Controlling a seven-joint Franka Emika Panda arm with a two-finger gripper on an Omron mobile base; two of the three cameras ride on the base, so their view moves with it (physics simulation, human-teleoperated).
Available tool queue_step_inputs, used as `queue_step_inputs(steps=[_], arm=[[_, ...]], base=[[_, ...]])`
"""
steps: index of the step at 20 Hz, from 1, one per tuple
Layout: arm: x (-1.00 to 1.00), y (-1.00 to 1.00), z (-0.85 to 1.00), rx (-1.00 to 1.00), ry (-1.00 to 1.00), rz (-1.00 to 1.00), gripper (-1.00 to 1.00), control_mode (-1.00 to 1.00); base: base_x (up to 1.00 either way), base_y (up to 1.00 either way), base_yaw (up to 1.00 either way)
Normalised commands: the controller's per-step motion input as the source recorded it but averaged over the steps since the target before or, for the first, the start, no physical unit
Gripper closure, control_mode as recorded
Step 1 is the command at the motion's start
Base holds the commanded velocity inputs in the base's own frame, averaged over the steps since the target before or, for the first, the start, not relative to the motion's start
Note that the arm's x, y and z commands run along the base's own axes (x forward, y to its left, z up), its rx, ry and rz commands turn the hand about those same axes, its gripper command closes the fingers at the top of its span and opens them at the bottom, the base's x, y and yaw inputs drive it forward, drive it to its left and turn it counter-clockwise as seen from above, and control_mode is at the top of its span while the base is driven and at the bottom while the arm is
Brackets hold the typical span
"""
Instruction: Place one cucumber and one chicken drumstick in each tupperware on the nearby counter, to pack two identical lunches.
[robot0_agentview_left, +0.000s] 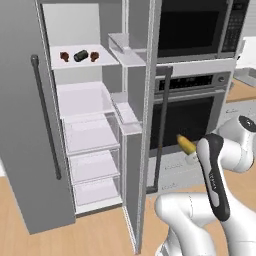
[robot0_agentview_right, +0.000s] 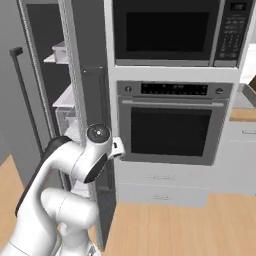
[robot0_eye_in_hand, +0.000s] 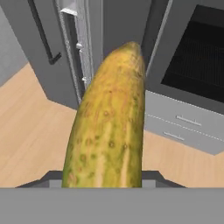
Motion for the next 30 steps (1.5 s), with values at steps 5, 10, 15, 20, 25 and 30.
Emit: queue_step_inputs(steps=[5,10,15,20,25,30], arm=[[0.0,0.0,0.0,0.0,0.0,0.0,1.0,1.0],[0.0,0.0,0.0,0.0,0.0,0.0,1.0,1.0],[0.0,0.0,0.0,0.0,0.0,0.0,1.0,1.0],[0.0,0.0,0.0,0.0,0.0,0.0,1.0,1.0],[0.0,0.0,0.0,0.0,0.0,0.0,1.0,1.0],[0.0,0.0,0.0,0.0,0.0,0.0,1.0,1.0]], base=[[0.19,-1.0,-0.17],[0.75,-1.0,-0.04],[1.0,-1.0,0.0],[1.0,-1.0,0.0],[1.0,-1.0,0.02],[0.98,-1.0,0.08]])
